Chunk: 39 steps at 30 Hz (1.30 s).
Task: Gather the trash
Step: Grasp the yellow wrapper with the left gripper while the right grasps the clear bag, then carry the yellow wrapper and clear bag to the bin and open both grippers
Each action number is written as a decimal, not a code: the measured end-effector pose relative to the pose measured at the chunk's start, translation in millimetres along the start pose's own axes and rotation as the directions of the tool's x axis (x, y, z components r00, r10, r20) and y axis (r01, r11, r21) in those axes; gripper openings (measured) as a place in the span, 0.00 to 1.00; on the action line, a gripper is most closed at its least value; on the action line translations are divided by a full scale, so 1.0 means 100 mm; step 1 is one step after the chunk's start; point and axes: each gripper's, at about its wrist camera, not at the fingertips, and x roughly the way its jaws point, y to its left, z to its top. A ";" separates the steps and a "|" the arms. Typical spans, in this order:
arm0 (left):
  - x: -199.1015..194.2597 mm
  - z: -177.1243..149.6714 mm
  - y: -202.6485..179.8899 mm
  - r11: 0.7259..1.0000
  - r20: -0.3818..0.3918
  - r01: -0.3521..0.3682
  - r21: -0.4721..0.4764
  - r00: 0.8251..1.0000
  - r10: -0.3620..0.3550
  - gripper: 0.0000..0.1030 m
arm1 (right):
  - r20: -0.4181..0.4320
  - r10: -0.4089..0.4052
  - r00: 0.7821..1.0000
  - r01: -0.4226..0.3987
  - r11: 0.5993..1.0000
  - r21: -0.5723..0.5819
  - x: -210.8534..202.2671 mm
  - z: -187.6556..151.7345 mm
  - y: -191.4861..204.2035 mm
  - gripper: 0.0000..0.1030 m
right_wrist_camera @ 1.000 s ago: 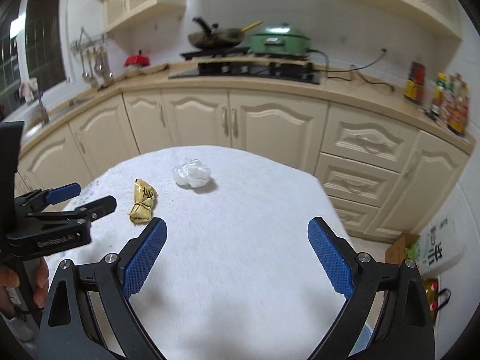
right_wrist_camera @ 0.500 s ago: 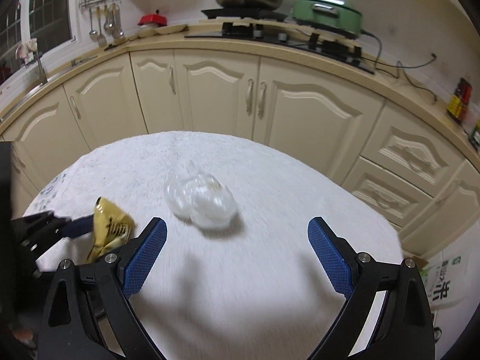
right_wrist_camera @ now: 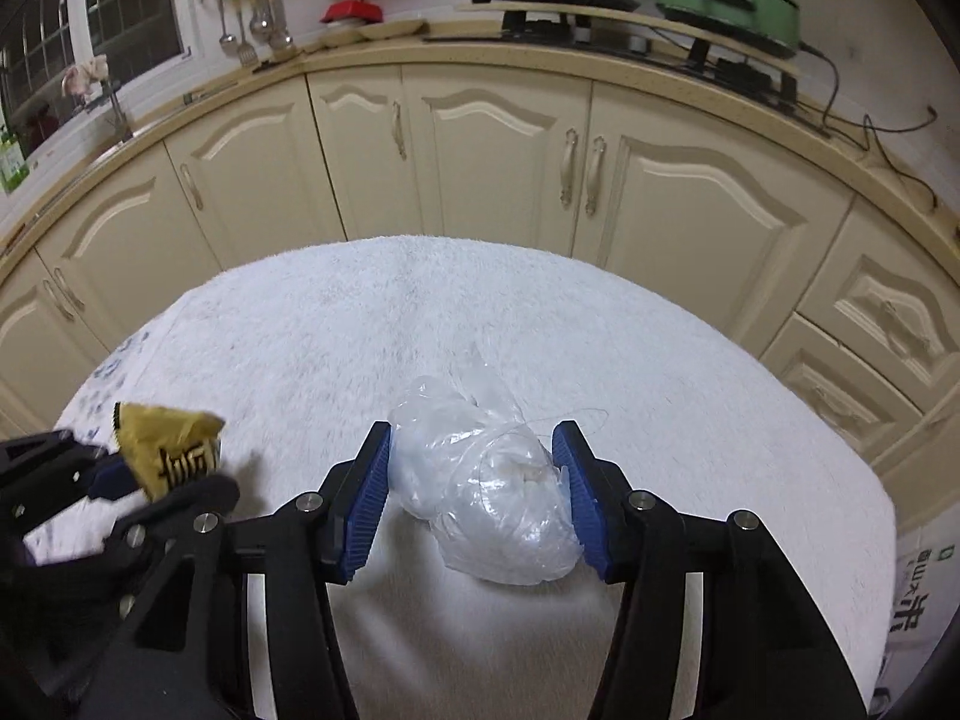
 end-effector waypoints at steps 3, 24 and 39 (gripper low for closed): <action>-0.17 -0.06 -0.16 0.999 0.013 0.013 0.033 1.000 -0.014 0.20 | 0.032 -0.001 0.999 0.000 0.999 0.048 -0.38 -0.18 -0.15 0.53; -1.32 -0.78 -2.84 0.912 0.033 0.181 0.367 0.978 -0.207 0.20 | 0.235 -0.187 0.954 0.087 0.921 0.380 -2.96 -2.31 -1.54 0.54; -0.63 -1.33 -5.21 0.726 -0.243 0.403 0.557 0.915 -0.321 0.20 | 0.084 -0.372 0.925 0.220 0.700 0.680 -3.27 -4.07 -2.91 0.56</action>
